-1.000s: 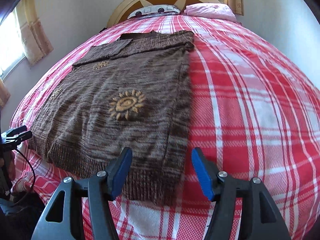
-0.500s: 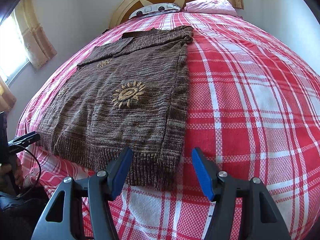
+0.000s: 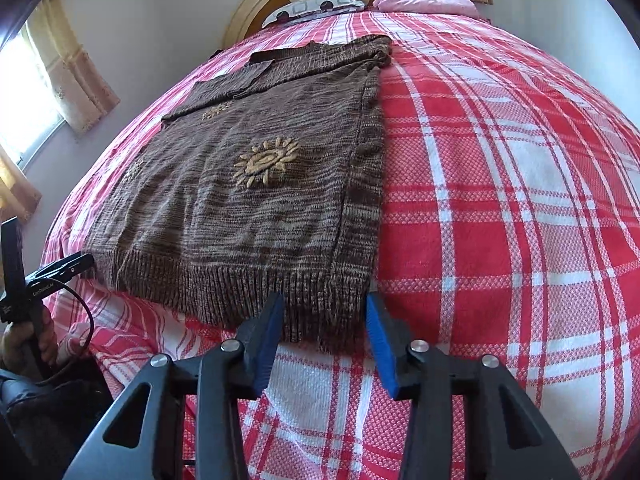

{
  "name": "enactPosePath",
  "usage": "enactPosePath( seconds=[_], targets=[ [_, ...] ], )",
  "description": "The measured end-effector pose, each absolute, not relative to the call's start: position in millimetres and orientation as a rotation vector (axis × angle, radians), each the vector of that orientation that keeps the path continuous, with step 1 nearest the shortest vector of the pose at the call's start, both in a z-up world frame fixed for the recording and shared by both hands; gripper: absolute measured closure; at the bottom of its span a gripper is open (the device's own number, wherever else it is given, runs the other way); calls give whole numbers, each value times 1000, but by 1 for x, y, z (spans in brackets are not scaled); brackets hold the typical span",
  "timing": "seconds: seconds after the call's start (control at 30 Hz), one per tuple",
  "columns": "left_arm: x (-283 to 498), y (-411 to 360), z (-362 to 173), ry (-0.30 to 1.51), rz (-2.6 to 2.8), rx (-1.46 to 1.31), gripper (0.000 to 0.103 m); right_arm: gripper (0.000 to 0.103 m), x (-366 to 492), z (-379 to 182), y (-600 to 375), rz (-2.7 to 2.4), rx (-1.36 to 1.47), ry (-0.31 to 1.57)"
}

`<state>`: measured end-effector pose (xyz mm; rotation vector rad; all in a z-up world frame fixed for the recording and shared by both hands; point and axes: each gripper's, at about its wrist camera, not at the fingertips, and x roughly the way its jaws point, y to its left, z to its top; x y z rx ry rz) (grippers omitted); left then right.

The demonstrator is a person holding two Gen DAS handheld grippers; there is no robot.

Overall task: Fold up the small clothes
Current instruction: 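Close both grippers on the ribbed hem of the sweater, then lift the hem with both grippers and fold it over toward the collar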

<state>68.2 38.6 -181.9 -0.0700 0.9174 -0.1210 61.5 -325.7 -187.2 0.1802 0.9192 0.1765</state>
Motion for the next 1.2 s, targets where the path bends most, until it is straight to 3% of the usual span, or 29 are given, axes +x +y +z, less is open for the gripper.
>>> enactPosePath(
  seconds=[0.07,0.13,0.17,0.23,0.3,0.33,0.37,0.67,0.9,0.97,1.2],
  targets=[
    [69,37,-185,924,-129,-74,29,60,62,-188,-328,183,202,912],
    [68,35,-185,924,-134,-59,33,67,62,-189,-330,183,211,903],
    [68,36,-184,924,-134,-58,46,72,62,-189,-332,178,211,901],
    [68,37,-182,933,-136,-55,60,79,62,-189,-334,180,225,898],
    [69,39,-179,945,-157,-63,79,94,62,-188,-334,189,229,894],
    [68,39,-178,948,-173,-73,90,94,61,-188,-333,200,232,893],
    [68,39,-175,948,-183,-79,93,95,61,-187,-332,208,230,891],
    [74,55,-176,944,-220,-191,94,96,61,-186,-337,224,254,884],
    [75,53,-179,924,-227,-186,87,95,63,-191,-343,238,294,895],
    [73,51,-178,911,-246,-158,95,95,63,-189,-344,248,302,891],
    [72,73,-143,802,-320,-271,96,96,49,-156,-355,345,381,763]
  ],
)
